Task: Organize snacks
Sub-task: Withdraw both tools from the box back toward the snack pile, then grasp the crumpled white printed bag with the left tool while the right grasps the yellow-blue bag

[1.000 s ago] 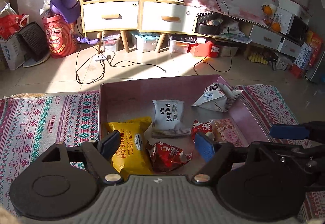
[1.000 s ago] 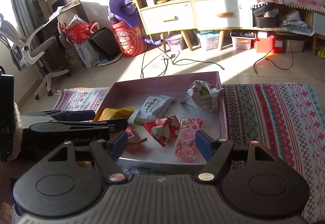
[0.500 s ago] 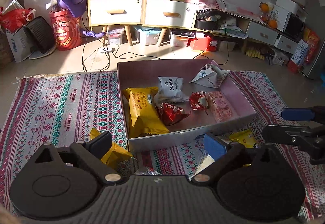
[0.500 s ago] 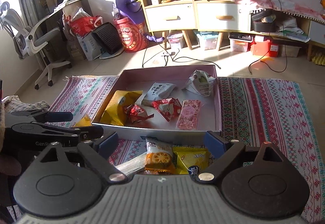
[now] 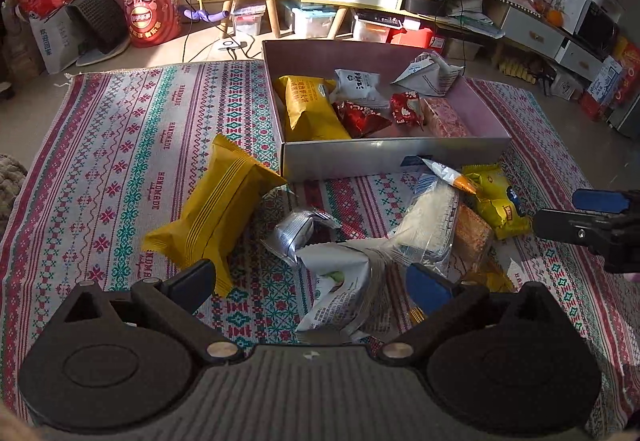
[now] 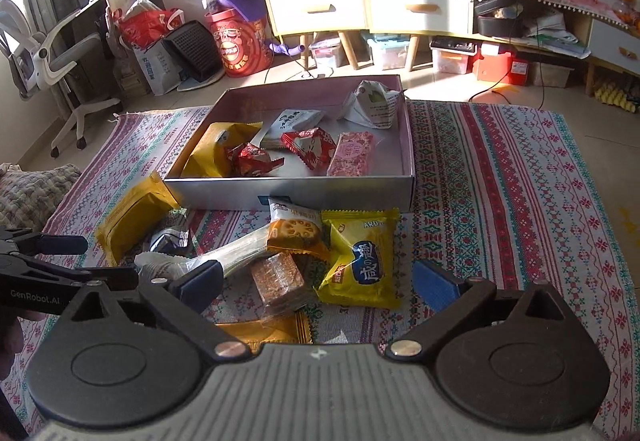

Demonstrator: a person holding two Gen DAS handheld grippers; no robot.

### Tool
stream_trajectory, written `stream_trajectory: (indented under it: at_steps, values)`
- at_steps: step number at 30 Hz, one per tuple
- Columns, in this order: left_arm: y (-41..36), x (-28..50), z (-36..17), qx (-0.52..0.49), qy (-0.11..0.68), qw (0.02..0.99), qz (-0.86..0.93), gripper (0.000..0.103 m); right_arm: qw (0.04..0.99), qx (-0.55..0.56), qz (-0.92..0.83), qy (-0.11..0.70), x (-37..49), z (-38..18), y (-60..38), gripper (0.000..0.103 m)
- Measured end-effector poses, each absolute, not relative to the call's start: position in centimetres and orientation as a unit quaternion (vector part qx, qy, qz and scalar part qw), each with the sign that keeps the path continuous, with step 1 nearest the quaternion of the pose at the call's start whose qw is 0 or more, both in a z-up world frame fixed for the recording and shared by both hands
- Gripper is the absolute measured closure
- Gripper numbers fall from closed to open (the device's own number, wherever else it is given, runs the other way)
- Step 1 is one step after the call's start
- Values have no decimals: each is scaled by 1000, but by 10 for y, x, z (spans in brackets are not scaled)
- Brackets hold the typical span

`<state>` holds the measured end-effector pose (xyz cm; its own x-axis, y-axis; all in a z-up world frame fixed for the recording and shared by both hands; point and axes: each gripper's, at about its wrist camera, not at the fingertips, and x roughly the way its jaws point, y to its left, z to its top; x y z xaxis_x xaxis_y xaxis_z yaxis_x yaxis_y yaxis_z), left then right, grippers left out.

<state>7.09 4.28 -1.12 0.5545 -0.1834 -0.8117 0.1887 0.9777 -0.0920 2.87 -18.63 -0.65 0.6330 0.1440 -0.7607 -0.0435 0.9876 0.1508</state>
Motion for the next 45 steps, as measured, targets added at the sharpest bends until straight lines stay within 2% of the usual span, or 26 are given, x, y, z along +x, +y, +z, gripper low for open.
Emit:
stream_trajectory:
  at_steps: [10,30,37,40,45]
  values:
    - [53,48,-29,-5,451,884,-121,0,905,21,65,420,11,-22,-174,1]
    - [34,52,-57,-23,423,896,-134,1,909,41,-19,414,32,-48,-194,1]
    - [30,57,-55,-24,417,899,-132,10,906,64,-41,416,45,-54,-202,3]
    - [27,58,-54,-13,416,900,-129,18,903,61,-50,422,50,-58,-203,6]
    - [22,58,-54,10,420,899,-126,24,900,56,-61,427,53,-61,-202,12]
